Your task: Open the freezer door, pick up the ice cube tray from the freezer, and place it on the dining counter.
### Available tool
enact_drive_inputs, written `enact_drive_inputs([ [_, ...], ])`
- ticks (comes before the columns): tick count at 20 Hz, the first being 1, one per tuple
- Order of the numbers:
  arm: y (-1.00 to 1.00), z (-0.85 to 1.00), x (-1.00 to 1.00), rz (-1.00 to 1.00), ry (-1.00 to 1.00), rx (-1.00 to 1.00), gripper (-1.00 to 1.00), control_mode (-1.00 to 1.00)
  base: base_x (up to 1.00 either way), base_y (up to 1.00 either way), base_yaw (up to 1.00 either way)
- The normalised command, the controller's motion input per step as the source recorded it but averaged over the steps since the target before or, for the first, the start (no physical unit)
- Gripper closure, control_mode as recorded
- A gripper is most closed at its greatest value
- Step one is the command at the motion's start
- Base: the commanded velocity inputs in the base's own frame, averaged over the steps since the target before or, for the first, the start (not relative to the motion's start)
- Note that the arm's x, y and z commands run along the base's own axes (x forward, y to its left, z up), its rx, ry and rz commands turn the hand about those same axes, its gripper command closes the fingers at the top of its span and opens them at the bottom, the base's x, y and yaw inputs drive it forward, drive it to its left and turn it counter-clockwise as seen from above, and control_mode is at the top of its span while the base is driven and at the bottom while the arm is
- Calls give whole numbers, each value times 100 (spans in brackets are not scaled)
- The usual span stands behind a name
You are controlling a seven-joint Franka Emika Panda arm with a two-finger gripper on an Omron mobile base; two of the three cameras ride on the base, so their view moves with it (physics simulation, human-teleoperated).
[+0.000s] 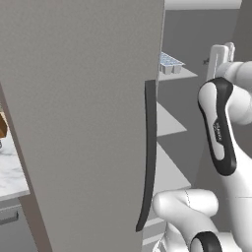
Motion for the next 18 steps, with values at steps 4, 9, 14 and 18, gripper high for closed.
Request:
enact_drive_inputs([
  [4, 0, 0, 13, 0, 0, 0, -100, -100, 0, 0, 0],
  [9, 0, 0, 13, 0, 0, 0, -100, -100, 0, 0, 0],
  [14, 0, 0, 19, 0, 0, 0, -100, -100, 0, 0, 0],
  [18, 0, 0, 31, 0, 0, 0, -100, -100, 0, 0, 0],
])
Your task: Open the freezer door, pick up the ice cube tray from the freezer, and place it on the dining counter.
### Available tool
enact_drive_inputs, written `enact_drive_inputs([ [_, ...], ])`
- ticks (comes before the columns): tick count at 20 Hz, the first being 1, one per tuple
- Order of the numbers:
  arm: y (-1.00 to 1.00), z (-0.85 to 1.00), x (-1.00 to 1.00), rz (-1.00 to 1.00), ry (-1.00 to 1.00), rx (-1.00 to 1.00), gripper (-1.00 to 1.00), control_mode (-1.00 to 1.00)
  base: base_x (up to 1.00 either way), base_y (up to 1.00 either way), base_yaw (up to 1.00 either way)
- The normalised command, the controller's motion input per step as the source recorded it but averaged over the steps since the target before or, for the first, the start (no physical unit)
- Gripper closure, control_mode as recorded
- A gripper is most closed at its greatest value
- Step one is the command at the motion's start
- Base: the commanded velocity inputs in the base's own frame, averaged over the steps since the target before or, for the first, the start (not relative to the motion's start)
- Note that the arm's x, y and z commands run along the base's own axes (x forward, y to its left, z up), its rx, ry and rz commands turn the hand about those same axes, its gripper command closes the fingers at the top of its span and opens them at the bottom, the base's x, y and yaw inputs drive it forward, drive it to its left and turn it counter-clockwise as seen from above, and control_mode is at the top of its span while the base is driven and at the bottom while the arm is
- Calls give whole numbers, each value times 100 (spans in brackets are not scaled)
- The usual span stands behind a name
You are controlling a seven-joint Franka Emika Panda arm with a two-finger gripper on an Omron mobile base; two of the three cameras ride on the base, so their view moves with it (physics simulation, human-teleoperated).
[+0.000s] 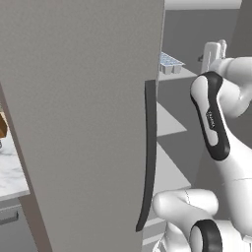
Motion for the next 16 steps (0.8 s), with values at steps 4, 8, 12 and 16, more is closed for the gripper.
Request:
enact_drive_inputs([
  [4, 0, 0, 36, 0, 0, 0, -100, -100, 0, 0, 0],
  [8, 0, 0, 40, 1, 0, 0, -100, -100, 0, 0, 0],
  [12, 0, 0, 34, 4, 0, 0, -100, -100, 0, 0, 0],
  [16, 0, 2, 34, 3, 6, 0, -100, -100, 0, 0, 0],
])
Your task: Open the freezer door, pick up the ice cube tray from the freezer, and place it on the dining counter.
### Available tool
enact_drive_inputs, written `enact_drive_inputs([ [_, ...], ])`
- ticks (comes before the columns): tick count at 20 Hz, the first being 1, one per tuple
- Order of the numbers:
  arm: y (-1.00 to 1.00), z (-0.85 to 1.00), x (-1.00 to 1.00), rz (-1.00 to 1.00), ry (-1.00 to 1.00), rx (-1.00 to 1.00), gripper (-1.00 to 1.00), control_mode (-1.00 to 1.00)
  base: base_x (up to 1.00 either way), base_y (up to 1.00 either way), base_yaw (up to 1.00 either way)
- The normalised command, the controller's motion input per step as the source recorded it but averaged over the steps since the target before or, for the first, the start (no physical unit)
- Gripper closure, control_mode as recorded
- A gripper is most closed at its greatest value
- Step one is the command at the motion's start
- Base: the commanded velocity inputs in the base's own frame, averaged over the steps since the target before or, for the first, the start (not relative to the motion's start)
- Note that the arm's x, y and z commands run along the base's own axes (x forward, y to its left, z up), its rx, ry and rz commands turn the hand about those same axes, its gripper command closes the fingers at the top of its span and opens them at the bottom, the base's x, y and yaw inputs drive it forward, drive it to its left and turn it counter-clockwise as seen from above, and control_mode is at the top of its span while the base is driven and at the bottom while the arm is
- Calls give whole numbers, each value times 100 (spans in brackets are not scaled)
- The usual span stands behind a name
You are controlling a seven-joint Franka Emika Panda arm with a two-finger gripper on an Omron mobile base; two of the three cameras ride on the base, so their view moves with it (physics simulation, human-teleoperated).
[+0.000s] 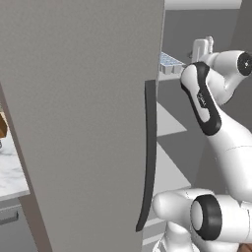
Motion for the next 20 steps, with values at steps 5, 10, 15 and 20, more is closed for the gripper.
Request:
enact_drive_inputs([
  [5, 0, 0, 30, 5, 1, 0, -100, -100, 0, 0, 0],
  [10, 0, 0, 26, 5, 0, 0, -100, -100, 0, 0, 0],
  [15, 0, 0, 16, 4, 0, 0, -100, -100, 0, 0, 0],
  [20, 0, 0, 8, 2, 0, 0, -100, -100, 0, 0, 0],
])
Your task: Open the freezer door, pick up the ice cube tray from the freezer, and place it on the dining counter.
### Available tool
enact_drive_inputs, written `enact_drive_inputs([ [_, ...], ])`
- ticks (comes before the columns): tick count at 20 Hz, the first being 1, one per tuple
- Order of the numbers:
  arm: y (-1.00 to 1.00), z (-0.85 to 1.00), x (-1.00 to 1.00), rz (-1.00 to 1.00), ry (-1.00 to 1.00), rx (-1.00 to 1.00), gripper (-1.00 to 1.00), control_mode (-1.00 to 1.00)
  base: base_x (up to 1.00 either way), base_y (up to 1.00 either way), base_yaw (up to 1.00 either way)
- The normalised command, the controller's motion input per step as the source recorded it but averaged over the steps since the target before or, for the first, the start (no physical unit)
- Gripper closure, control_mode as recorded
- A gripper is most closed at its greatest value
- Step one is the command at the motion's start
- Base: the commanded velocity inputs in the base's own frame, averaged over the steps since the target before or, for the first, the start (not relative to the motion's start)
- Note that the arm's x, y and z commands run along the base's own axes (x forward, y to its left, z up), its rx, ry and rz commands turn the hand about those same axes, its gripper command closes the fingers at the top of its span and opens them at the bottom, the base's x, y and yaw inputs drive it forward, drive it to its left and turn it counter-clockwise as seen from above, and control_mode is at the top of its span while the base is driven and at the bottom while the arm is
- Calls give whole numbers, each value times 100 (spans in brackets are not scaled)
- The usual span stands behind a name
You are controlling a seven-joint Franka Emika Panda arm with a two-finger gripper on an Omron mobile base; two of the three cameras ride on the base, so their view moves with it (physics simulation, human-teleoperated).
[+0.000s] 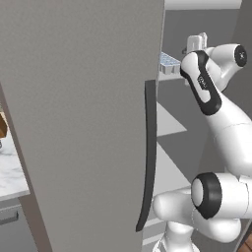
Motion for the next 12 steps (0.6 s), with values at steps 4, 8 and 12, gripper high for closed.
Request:
enact_drive_inputs([
  [4, 0, 0, 8, 0, 0, 0, -100, -100, 0, 0, 0],
  [8, 0, 0, 12, 0, 0, 0, -100, -100, 0, 0, 0],
  [12, 0, 0, 20, 0, 0, 0, -100, -100, 0, 0, 0],
])
